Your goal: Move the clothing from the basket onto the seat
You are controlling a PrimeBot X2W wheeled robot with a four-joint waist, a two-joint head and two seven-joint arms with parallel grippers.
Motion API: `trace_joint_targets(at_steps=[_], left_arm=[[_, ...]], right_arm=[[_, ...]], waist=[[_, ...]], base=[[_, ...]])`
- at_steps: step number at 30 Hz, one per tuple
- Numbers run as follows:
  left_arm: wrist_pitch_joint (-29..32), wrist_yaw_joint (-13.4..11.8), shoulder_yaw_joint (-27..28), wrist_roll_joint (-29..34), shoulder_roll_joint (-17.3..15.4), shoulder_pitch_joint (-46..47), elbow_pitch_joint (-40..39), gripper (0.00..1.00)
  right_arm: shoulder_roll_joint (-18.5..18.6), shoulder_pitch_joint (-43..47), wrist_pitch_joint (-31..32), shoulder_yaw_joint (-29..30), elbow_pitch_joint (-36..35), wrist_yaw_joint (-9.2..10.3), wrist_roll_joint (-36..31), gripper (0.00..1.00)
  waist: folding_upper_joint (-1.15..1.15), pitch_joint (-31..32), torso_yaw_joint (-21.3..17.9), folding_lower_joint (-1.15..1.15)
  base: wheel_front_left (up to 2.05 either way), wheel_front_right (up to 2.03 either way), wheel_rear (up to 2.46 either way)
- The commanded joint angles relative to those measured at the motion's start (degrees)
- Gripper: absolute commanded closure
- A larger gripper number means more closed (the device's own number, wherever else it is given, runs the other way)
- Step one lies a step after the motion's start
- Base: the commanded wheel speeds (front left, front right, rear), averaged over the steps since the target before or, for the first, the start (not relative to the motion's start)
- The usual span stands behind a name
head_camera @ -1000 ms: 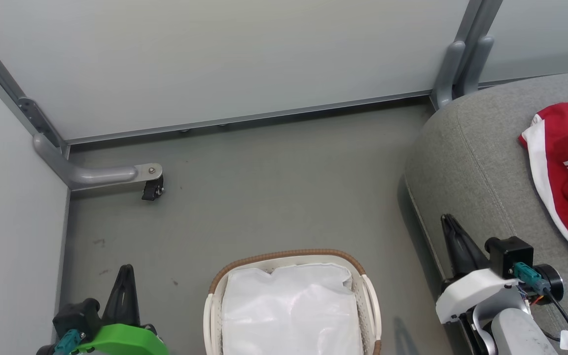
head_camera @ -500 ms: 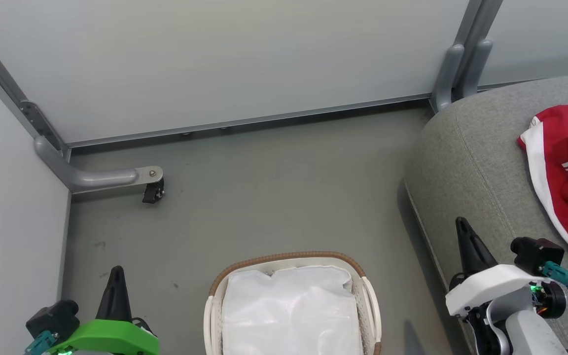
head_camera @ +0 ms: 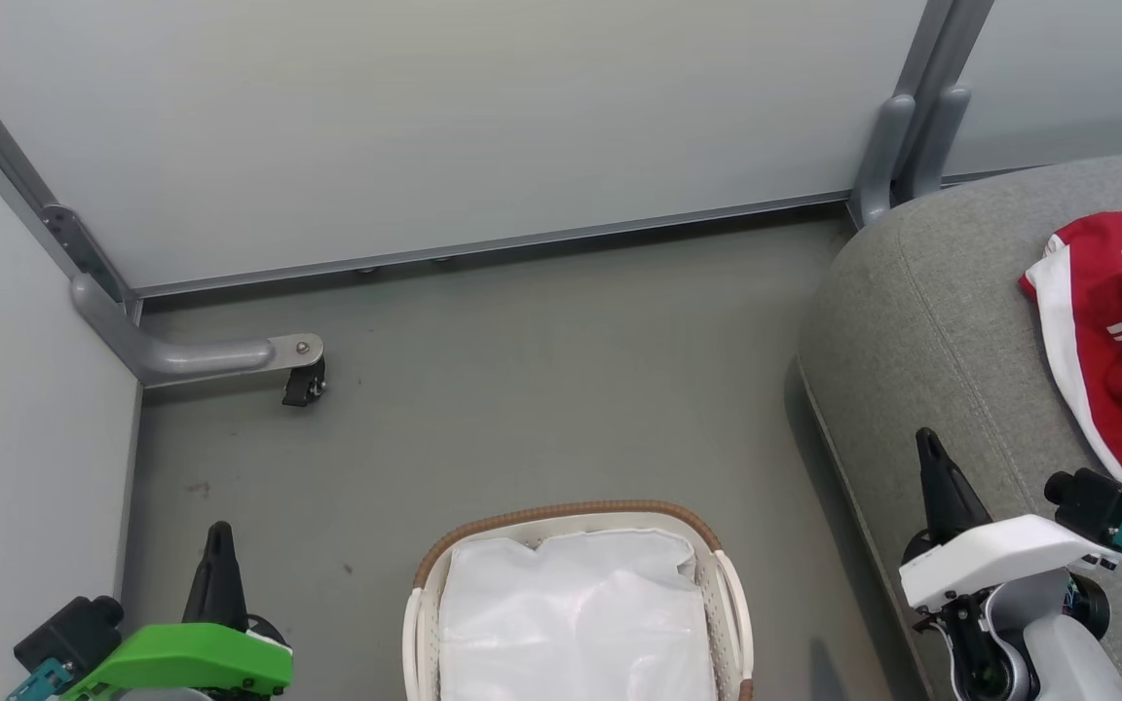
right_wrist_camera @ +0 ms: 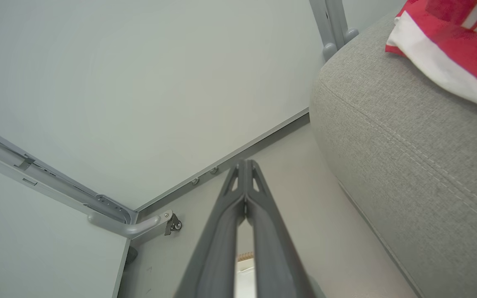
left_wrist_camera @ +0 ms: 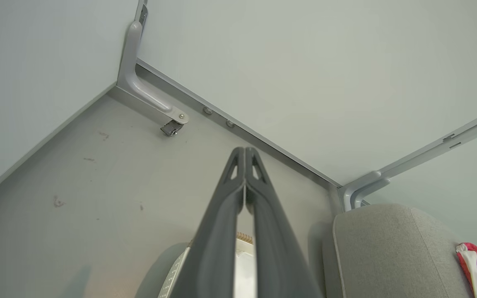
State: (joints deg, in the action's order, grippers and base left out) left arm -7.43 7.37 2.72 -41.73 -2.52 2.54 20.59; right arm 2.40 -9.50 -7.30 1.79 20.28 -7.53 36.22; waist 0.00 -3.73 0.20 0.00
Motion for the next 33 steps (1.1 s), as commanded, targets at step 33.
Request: trace_joint_targets(at_steps=[33], left_arm=[[6.40,0.10,1.96,-23.24,-0.38,2.71,-3.56,1.00]], right_arm=[[0.48,1.52,6.41,2.39,-3.49,0.03,25.75,1.00]], waist=[[0.00,1.23,-0.07,0.00]], base=[[0.00,0.00,0.00]])
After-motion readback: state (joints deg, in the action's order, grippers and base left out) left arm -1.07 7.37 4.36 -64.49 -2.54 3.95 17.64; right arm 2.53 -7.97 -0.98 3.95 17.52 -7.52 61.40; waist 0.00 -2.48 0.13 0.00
